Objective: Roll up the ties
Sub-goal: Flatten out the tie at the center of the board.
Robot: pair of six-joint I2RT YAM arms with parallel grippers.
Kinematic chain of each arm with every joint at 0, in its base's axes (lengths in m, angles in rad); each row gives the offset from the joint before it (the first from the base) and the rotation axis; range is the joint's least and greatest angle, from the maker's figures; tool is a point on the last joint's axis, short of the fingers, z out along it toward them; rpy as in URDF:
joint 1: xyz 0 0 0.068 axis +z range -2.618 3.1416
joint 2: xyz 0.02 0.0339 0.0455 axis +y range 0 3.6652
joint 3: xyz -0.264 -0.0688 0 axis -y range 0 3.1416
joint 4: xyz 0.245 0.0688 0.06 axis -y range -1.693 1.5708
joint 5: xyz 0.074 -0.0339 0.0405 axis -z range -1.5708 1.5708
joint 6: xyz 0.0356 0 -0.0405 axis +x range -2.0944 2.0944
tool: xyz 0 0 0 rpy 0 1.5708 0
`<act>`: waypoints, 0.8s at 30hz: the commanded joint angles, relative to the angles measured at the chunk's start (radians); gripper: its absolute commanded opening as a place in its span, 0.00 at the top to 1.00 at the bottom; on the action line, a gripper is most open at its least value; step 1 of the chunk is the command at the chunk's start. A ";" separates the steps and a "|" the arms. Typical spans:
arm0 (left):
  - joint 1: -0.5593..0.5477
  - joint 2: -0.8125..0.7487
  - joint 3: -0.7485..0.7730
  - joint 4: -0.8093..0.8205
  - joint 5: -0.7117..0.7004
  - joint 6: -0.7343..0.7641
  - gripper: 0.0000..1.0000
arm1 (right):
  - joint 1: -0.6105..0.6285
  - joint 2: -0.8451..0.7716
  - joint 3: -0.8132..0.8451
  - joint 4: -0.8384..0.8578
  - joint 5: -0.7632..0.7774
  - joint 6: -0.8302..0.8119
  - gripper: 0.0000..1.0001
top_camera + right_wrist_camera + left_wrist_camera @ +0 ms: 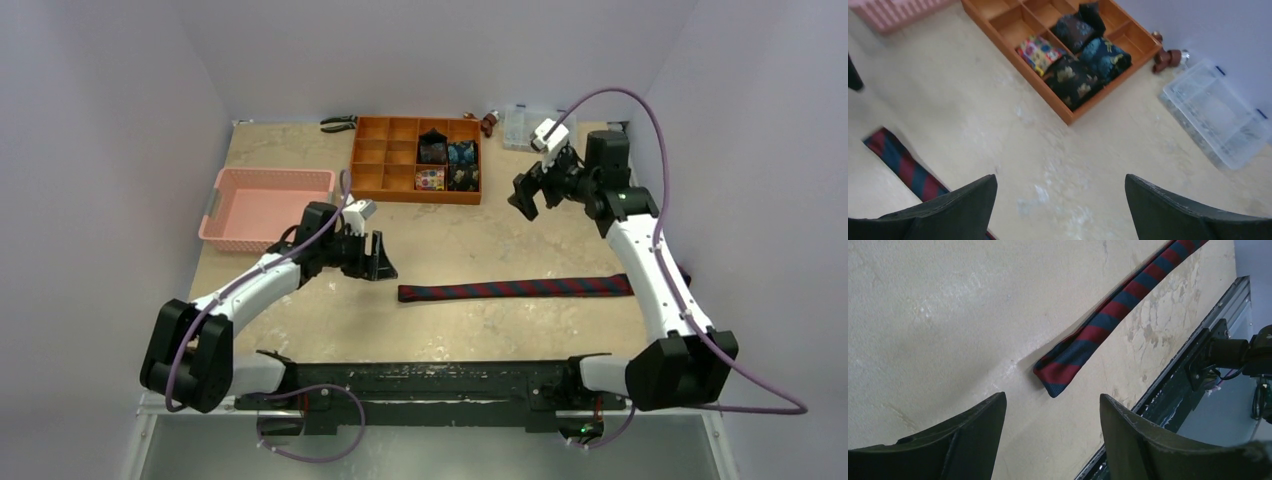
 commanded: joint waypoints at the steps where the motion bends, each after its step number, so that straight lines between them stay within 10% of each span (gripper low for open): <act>1: 0.017 -0.028 -0.029 0.016 -0.015 -0.092 0.33 | 0.010 0.115 0.001 0.170 -0.253 0.439 0.02; 11: 0.011 -0.004 -0.144 0.151 0.026 -0.219 0.45 | 0.158 0.158 -0.302 0.359 -0.289 0.789 0.45; 24: -0.047 0.102 -0.201 0.311 0.029 -0.278 0.54 | 0.311 0.227 -0.413 0.380 -0.268 0.762 0.97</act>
